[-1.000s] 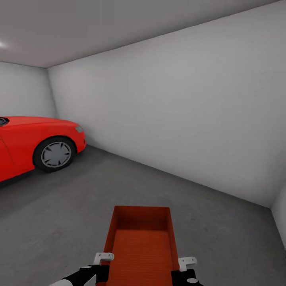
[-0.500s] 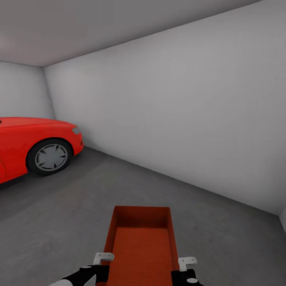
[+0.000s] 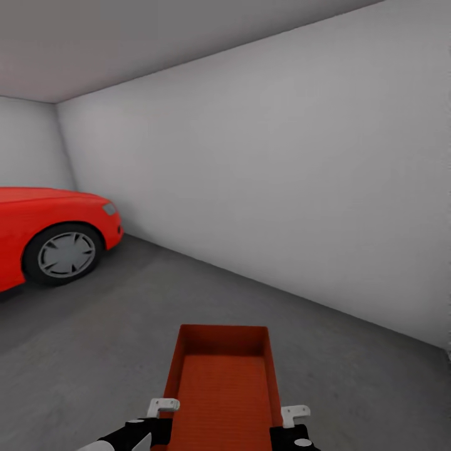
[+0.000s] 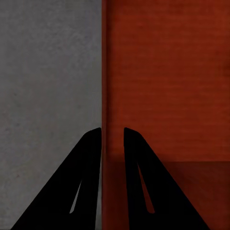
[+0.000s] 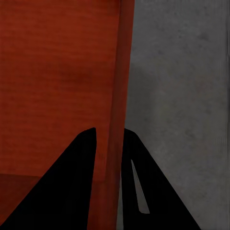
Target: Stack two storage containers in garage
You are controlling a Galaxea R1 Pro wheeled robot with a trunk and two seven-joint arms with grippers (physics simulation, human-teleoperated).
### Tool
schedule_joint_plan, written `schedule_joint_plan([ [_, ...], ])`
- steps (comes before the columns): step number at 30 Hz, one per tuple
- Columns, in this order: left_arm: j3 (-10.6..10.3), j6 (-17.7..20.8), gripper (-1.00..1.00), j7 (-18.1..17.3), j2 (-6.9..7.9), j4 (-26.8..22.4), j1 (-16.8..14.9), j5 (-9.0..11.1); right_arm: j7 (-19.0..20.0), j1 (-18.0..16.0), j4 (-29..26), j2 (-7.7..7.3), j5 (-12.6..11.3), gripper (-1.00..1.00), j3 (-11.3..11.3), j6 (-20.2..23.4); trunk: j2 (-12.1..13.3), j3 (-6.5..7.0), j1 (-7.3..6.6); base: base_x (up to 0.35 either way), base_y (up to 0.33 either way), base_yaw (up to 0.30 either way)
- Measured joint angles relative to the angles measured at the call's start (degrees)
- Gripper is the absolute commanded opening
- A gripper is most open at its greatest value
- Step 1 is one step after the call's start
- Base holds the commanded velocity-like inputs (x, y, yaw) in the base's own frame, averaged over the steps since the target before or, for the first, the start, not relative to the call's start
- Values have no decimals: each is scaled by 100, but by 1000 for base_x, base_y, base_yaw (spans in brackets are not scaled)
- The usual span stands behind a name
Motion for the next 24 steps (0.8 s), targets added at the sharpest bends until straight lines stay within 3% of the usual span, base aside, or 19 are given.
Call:
schedule_joint_plan([
  [24,2,0,-100,8,-5,-1,3,0,6,0,1,-4,-1,-100,3,0,0,0,0,322,0,-246],
])
